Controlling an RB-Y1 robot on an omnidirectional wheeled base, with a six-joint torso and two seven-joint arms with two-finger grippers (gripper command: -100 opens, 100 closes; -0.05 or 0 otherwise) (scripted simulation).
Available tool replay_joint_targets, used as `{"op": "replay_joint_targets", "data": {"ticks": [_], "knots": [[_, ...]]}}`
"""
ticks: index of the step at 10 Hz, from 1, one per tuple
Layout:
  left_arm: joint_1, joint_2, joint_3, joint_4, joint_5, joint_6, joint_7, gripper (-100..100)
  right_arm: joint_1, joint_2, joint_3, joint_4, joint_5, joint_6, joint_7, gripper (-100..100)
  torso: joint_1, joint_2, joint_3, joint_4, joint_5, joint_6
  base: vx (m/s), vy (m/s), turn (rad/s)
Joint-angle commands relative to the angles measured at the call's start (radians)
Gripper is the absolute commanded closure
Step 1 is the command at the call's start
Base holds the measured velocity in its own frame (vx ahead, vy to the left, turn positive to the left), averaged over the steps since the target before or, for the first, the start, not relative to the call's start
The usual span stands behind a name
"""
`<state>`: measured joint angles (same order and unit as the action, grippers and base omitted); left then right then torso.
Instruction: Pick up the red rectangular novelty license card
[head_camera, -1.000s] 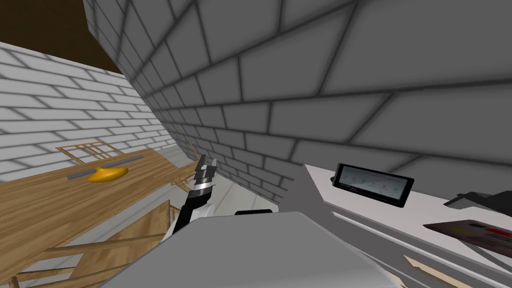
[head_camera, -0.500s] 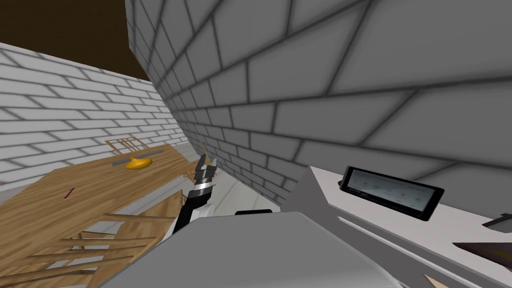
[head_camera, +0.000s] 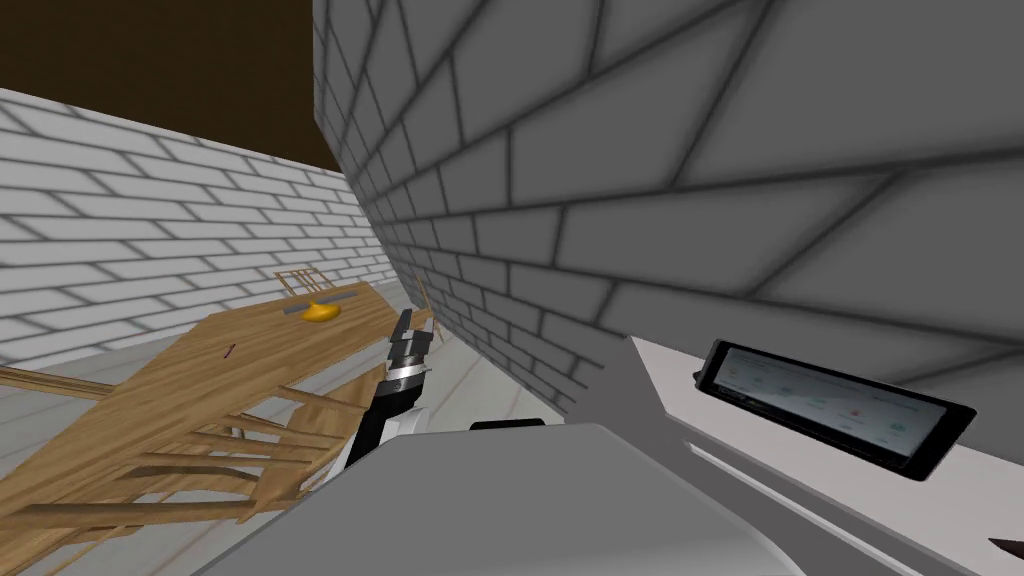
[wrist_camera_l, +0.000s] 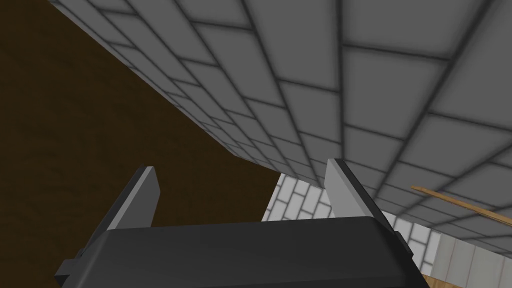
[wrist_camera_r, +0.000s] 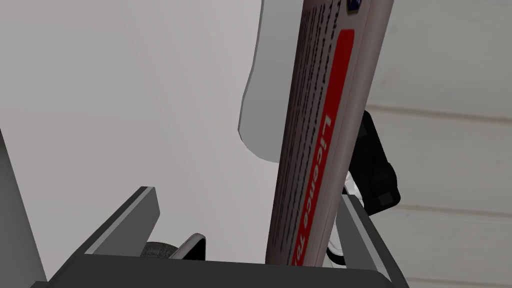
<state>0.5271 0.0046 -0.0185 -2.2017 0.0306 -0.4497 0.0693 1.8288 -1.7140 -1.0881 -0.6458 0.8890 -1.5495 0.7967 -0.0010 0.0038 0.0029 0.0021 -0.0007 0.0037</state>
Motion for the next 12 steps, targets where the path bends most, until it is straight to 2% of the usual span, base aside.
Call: {"op": "replay_joint_targets", "data": {"ticks": [1, 2, 4, 6, 7, 8, 10, 11, 12], "knots": [[0.000, 0.000, 0.000, 0.000, 0.000, 0.000, 0.000, 0, 0.050, 0.050, 0.050, -0.024, -0.050, 0.035, 0.006, -100, 0.000, 0.000, 0.000, 0.000, 0.000, 0.000, -0.097, 0.007, 0.342], [0.000, 0.000, 0.000, 0.000, 0.000, 0.000, 0.000, 0, 0.061, 0.040, 0.056, 0.016, -0.114, 0.035, 0.006, -100, 0.000, 0.002, 0.001, 0.000, 0.000, -0.002, -0.110, 0.005, 0.406], [0.000, 0.000, 0.000, 0.000, 0.000, 0.000, 0.000, 0, 0.093, 0.068, 0.056, -0.003, -0.119, 0.035, 0.006, -100, 0.000, 0.001, 0.001, 0.000, 0.000, 0.001, -0.026, -0.004, 0.011], [0.000, 0.000, 0.000, 0.000, 0.000, 0.000, 0.000, 0, 0.093, 0.068, 0.056, -0.024, -0.119, 0.035, 0.006, -100, 0.000, -0.003, -0.002, -0.001, 0.000, 0.000, 0.011, -0.001, -0.012], [0.000, 0.000, 0.000, 0.000, 0.000, 0.000, 0.000, 0, 0.144, 0.119, 0.105, -0.044, -0.169, 0.071, 0.012, -100, 0.000, -0.004, -0.002, -0.001, 0.000, 0.000, -0.062, -0.002, 0.366], [0.000, 0.000, 0.000, 0.000, 0.000, 0.000, 0.000, 0, 0.176, 0.127, 0.079, -0.044, -0.171, 0.071, 0.012, -100, 0.000, -0.001, -0.001, -0.001, 0.000, -0.002, -0.087, -0.003, 0.417], [0.000, 0.000, 0.000, 0.000, 0.000, 0.000, 0.000, 0, 0.176, 0.127, 0.115, -0.044, -0.224, 0.071, 0.012, -100, 0.000, 0.000, 0.000, 0.000, 0.000, 0.000, -0.040, 0.009, 0.031], [0.000, 0.000, 0.000, 0.000, 0.000, 0.000, 0.000, 0, 0.223, 0.175, 0.157, -0.064, -0.258, 0.107, 0.018, -100, 0.000, -0.001, -0.001, 0.000, 0.000, 0.000, -0.089, 0.032, 0.407], [0.000, 0.000, 0.000, 0.000, 0.000, 0.000, 0.000, 0, 0.259, 0.186, 0.129, -0.064, -0.269, 0.107, 0.018, -100, 0.002, 0.001, 0.001, 0.000, 0.001, -0.002, -0.104, 0.016, 0.358]]}}
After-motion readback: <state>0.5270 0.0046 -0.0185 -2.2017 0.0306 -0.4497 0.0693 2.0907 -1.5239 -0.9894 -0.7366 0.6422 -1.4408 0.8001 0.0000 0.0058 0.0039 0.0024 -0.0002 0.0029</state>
